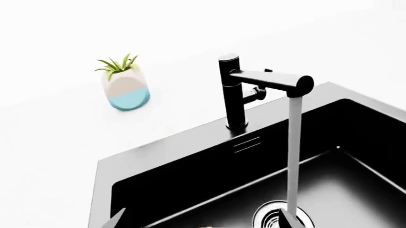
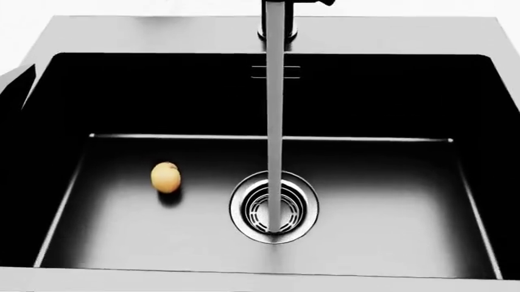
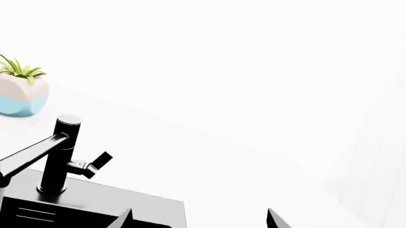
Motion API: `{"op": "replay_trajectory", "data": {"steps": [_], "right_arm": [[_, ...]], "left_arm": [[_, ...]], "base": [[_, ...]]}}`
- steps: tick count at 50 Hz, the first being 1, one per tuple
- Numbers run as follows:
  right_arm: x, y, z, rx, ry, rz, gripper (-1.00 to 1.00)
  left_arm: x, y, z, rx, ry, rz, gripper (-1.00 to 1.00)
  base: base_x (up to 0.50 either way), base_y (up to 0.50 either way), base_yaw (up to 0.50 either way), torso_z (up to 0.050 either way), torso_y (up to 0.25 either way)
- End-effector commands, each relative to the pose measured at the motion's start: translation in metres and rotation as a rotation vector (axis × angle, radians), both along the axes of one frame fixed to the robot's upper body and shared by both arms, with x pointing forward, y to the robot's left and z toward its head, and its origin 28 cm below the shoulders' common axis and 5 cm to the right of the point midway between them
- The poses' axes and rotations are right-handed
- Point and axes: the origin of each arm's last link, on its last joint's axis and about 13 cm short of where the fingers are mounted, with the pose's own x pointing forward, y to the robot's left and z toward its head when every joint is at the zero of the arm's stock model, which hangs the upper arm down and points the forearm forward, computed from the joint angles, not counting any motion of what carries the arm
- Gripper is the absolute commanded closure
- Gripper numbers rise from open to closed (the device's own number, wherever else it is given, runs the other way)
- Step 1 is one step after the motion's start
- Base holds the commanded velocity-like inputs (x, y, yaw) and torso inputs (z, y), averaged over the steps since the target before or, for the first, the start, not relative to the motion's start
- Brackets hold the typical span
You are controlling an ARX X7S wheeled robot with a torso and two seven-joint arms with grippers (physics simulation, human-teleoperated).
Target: Pick the cucumbers and broccolis from the sink and place them in one bowl. Place the apricot in the other bowl. Then turn off the sink faucet.
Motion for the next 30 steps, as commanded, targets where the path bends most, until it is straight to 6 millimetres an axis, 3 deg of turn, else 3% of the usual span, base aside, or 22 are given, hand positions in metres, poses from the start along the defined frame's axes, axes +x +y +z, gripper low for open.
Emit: {"op": "replay_trajectory", "data": {"steps": [1,11,21,25,30], "right_arm": [[0.001,0.009,0.001,-0.026,-0.015,0.047,-1.00],[0.003,0.007,-0.003,-0.008,0.006,0.056,-1.00],[0.006,0.003,-0.002,0.040,0.004,0.066,-1.00],[0.017,0.001,-0.005,0.056,0.034,0.065,-1.00],[0.027,0.006,-0.009,0.052,0.057,0.085,-1.00]], "left_arm": [[0.000,0.000,0.002,-0.035,-0.016,-0.042,-1.00],[0.002,-0.001,0.000,-0.033,-0.005,-0.041,-1.00],[0.010,-0.001,-0.001,-0.045,0.012,-0.031,-1.00],[0.037,-0.004,-0.003,-0.032,0.083,-0.011,-1.00],[0.088,-0.011,-0.014,-0.028,0.252,0.000,-1.00]], "base": [[0.50,-0.06,0.00,0.000,0.000],[0.50,-0.06,0.00,0.000,0.000],[0.02,0.00,0.00,0.000,0.002],[0.00,0.00,0.00,0.000,0.000],[0.00,0.00,0.00,0.000,0.000]]}}
